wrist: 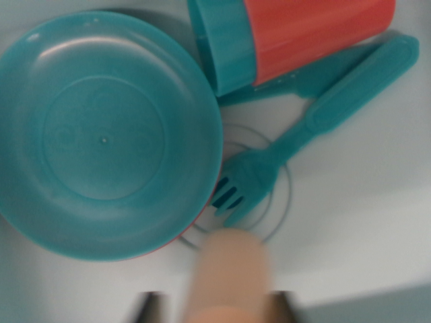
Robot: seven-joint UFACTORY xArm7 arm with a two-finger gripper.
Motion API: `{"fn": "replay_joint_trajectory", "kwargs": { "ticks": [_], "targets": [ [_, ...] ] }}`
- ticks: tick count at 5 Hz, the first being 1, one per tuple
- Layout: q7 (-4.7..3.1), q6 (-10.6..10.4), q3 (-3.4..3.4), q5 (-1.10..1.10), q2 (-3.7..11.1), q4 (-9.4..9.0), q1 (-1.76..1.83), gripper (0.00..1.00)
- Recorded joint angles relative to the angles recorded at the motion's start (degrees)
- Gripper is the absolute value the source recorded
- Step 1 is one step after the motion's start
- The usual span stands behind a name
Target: Pick detergent from the sink
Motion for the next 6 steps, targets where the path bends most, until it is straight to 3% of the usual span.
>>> {"fn": "replay_joint_trajectory", "kwargs": {
  "ticks": [5,6],
  "targets": [
    [0.01,1.3,0.01,-0.02,-0.37,0.90,0.00,1.00],
    [0.02,2.5,0.01,-0.03,-0.73,1.76,0.01,1.00]
  ]
}}
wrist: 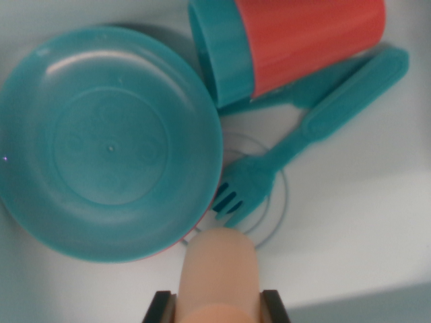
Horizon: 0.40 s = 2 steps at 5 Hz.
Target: Pick detergent from the sink
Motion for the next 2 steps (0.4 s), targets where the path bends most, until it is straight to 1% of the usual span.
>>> {"fn": "replay_joint_trajectory", "kwargs": {
  "ticks": [1,2],
  "targets": [
    [0.00,0.0,0.00,0.00,0.00,0.00,0.00,1.00],
    [0.01,1.6,0.01,-0.02,-0.46,1.10,0.01,1.00]
  ]
}}
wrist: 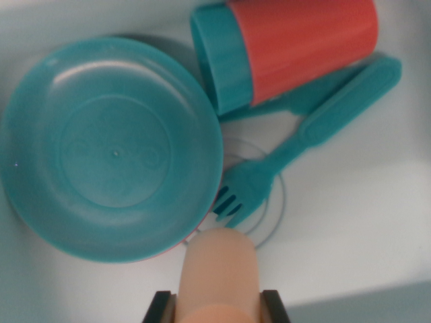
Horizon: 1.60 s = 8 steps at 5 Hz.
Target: Pick detergent from the sink
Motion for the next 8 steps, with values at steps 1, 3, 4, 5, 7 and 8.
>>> {"fn": "replay_joint_trajectory", "kwargs": {
  "ticks": [1,3,4,5,7,8],
  "targets": [
    [0.00,0.0,0.00,0.00,0.00,0.00,0.00,1.00],
    [0.02,1.8,0.01,-0.02,-0.54,1.30,0.01,1.00],
    [0.04,3.9,0.02,-0.05,-1.13,2.72,0.02,1.00],
    [0.04,3.9,0.02,-0.05,-1.13,2.72,0.02,1.00],
    [0.06,6.1,0.04,-0.08,-1.81,4.33,0.02,1.00],
    [0.08,8.6,0.05,-0.11,-2.53,6.07,0.03,1.00]
  ]
}}
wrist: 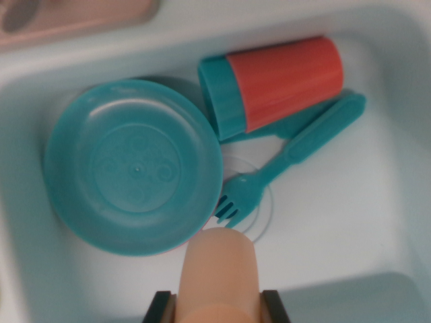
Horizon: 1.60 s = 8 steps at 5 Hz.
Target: Pick detergent from the sink
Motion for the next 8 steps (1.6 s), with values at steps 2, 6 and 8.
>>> {"fn": "replay_joint_trajectory", "kwargs": {
  "ticks": [2,6,8],
  "targets": [
    [0.02,2.6,0.02,-0.03,-0.76,1.82,0.01,1.00],
    [0.07,8.0,0.05,-0.10,-2.34,5.62,0.03,1.00],
    [0.10,10.6,0.06,-0.13,-3.12,7.49,0.04,1.00]
  ]
}}
